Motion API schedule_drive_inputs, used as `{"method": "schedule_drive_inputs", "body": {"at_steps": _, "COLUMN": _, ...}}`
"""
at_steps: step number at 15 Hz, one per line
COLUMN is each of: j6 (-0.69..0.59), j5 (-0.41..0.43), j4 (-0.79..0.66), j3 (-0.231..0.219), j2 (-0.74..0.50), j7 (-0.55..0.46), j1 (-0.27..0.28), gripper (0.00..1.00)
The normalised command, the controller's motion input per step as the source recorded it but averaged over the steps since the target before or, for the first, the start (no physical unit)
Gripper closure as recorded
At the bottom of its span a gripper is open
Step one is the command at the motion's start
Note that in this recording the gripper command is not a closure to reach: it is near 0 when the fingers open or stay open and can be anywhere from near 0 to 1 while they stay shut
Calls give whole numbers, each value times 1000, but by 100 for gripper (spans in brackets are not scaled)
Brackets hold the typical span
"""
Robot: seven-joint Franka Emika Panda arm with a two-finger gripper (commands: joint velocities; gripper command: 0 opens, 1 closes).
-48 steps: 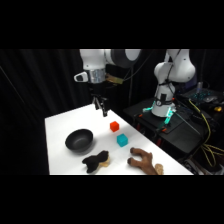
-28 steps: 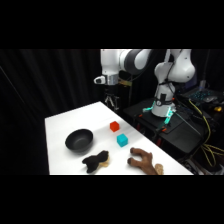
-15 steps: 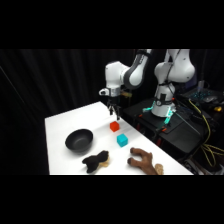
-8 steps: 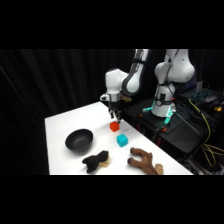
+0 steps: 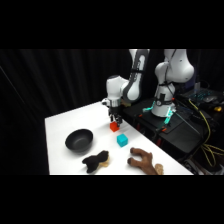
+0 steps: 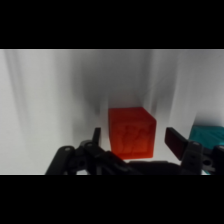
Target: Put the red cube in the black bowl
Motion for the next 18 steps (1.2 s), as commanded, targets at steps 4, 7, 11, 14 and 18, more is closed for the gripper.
{"method": "schedule_drive_inputs", "body": {"at_steps": 4, "j6": 183, "j5": -222, "j4": 133, "j3": 140, "j2": 213, "j7": 122, "j1": -179, "gripper": 100}}
{"method": "schedule_drive_inputs", "body": {"at_steps": 7, "j6": 83, "j5": -266, "j4": 35, "j3": 10, "j2": -41, "j7": 209, "j1": -66, "gripper": 100}}
{"method": "schedule_drive_inputs", "body": {"at_steps": 11, "j6": -209, "j5": -236, "j4": -58, "j3": -118, "j2": -325, "j7": 292, "j1": 63, "gripper": 100}}
{"method": "schedule_drive_inputs", "body": {"at_steps": 14, "j6": -565, "j5": -228, "j4": -4, "j3": -194, "j2": -516, "j7": 351, "j1": 174, "gripper": 100}}
{"method": "schedule_drive_inputs", "body": {"at_steps": 18, "j6": -771, "j5": -94, "j4": 143, "j3": -66, "j2": -534, "j7": 136, "j1": 111, "gripper": 100}}
